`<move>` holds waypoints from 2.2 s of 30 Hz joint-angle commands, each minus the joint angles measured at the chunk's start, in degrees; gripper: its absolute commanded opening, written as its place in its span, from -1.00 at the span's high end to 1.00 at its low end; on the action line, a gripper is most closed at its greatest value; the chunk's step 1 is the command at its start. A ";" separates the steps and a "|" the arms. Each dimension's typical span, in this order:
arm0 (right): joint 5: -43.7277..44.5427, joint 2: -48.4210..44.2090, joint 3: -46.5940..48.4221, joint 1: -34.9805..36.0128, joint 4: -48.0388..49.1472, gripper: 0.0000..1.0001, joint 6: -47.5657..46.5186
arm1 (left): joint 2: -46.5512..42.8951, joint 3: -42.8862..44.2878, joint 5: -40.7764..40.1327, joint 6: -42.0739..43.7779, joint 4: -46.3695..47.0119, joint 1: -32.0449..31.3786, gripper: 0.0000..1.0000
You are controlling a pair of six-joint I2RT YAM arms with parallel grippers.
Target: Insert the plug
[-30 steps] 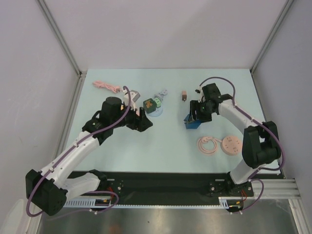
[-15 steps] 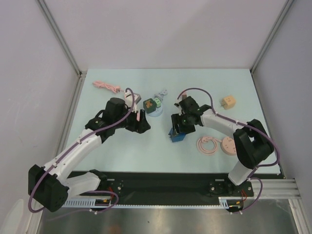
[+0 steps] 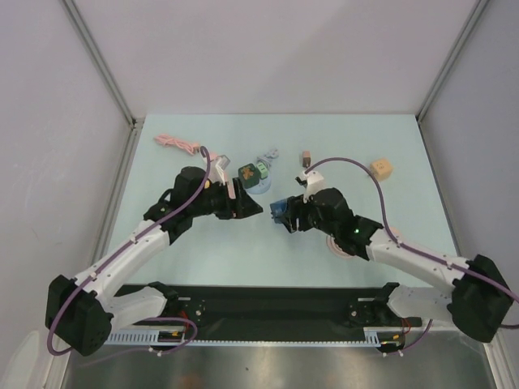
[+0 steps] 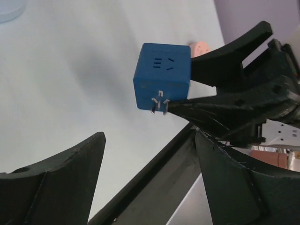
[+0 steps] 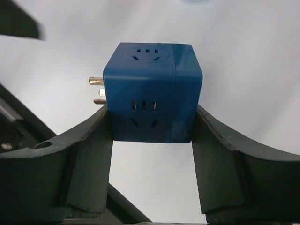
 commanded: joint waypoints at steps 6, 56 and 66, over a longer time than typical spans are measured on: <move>1.11 -5.76 0.58 2.84 15.53 1.00 -1.30 | 0.69 0.52 7.81 -4.46 12.43 -0.80 -0.74; -49.68 -4.00 7.26 -8.05 9.28 -0.92 5.45 | -1.77 0.17 25.72 6.08 20.08 -3.79 0.99; -59.45 -3.13 5.24 -7.88 17.12 -0.68 11.18 | -3.96 -2.20 29.78 1.44 31.65 -3.71 0.99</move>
